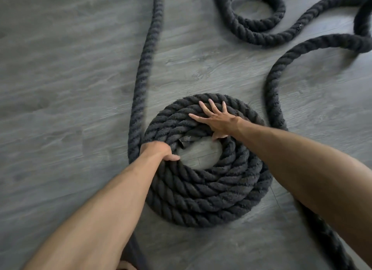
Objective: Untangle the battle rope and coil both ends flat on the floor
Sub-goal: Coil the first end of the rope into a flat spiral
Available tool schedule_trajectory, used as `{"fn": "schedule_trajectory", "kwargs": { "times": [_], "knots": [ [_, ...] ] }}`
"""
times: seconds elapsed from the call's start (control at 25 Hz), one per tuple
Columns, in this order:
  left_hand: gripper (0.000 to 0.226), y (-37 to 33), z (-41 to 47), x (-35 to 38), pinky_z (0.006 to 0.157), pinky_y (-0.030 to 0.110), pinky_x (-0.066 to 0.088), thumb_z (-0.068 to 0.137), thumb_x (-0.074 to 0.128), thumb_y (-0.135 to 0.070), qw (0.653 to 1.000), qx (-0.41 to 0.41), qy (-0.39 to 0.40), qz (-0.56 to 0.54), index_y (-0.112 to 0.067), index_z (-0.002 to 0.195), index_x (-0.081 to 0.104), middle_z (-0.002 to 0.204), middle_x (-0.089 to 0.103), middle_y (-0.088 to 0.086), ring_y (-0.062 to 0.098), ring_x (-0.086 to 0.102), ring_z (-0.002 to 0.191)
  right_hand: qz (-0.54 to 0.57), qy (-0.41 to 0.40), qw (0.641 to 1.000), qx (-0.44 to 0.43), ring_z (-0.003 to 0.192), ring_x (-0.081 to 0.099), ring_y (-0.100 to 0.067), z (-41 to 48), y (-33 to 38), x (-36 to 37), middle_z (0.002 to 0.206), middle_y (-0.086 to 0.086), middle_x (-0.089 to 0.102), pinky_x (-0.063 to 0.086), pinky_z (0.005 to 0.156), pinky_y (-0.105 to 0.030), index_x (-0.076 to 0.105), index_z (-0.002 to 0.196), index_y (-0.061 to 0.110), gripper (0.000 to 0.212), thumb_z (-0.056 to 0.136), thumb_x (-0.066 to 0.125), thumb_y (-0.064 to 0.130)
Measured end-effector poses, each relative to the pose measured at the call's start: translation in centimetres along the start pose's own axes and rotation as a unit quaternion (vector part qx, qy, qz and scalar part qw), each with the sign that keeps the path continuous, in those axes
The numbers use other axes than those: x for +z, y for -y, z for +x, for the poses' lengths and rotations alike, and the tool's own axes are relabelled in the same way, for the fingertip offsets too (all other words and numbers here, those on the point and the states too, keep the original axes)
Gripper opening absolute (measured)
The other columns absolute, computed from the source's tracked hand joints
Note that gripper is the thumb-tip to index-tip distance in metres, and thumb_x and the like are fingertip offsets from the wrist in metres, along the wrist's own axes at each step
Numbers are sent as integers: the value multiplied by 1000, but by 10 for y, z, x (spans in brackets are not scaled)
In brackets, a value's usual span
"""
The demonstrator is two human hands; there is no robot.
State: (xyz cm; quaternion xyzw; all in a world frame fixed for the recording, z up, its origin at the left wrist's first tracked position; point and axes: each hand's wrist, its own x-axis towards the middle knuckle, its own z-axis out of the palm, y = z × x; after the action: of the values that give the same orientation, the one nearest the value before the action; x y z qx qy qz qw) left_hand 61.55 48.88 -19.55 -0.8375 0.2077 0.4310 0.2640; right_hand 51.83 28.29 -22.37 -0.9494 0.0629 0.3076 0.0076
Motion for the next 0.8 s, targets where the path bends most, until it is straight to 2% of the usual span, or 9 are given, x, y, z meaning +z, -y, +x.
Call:
{"fn": "schedule_trajectory", "kwargs": {
  "times": [0.08,0.12,0.16,0.2,0.28,0.32,0.36,0.52,0.8],
  "knots": [
    [86,-2,1,-26,99,40,42,83,45,-79,986,65,-153,3,-12,138,50,145,51,12,30,49,131,15,-23,999,19,151,-16,-43,-8,6,-5,165,-9,-26,12,112,-77,-25,153,43,128,80,80,43],
    [83,-6,4,-39,96,41,42,83,49,-76,964,104,-245,-8,-11,135,50,140,54,16,33,52,126,48,-50,996,56,152,-15,-41,-18,12,0,166,-9,-23,12,112,-77,-23,155,39,125,82,78,43],
    [88,-15,6,-52,98,46,40,80,55,-75,938,149,-314,-14,-10,138,43,140,50,20,36,47,128,103,-79,983,127,152,-15,-41,-31,22,12,166,-12,-21,10,112,-77,-20,157,34,121,84,75,44],
    [103,-27,12,-63,104,55,33,74,60,-77,919,195,-342,3,-10,146,30,147,38,25,40,36,135,169,-99,953,233,151,-16,-43,-46,35,26,165,-18,-20,7,110,-79,-19,158,29,121,83,73,48],
    [137,-58,21,-85,108,74,5,60,64,-84,912,280,-287,84,-14,157,-3,160,2,29,46,1,147,294,-79,851,429,149,-20,-46,-71,58,51,160,-29,-23,4,106,-81,-19,158,19,127,78,72,58],
    [147,-71,27,-88,105,77,-4,55,66,-86,913,303,-250,106,-15,156,-14,160,-11,27,47,-12,147,338,-57,812,473,149,-22,-46,-77,65,61,158,-32,-25,5,106,-82,-21,157,16,129,78,72,59],
    [153,-81,36,-85,105,78,-7,52,68,-86,912,319,-232,111,-15,154,-21,159,-19,25,47,-18,146,359,-46,793,490,148,-25,-46,-77,66,67,157,-34,-27,8,105,-83,-22,157,14,129,80,72,58],
    [152,-78,55,-75,110,74,6,55,74,-77,911,320,-256,50,-12,153,-23,161,-15,22,43,-10,148,360,-35,800,479,147,-26,-47,-58,54,60,157,-35,-25,11,106,-82,-24,156,16,122,85,69,52],
    [153,0,118,-134,105,74,21,53,69,-84,937,211,-276,-22,-5,154,-15,157,1,32,49,11,143,287,-2,883,370,150,-24,-39,49,22,-32,161,-26,-25,10,112,-76,-23,157,26,119,86,70,52]
  ]
}}
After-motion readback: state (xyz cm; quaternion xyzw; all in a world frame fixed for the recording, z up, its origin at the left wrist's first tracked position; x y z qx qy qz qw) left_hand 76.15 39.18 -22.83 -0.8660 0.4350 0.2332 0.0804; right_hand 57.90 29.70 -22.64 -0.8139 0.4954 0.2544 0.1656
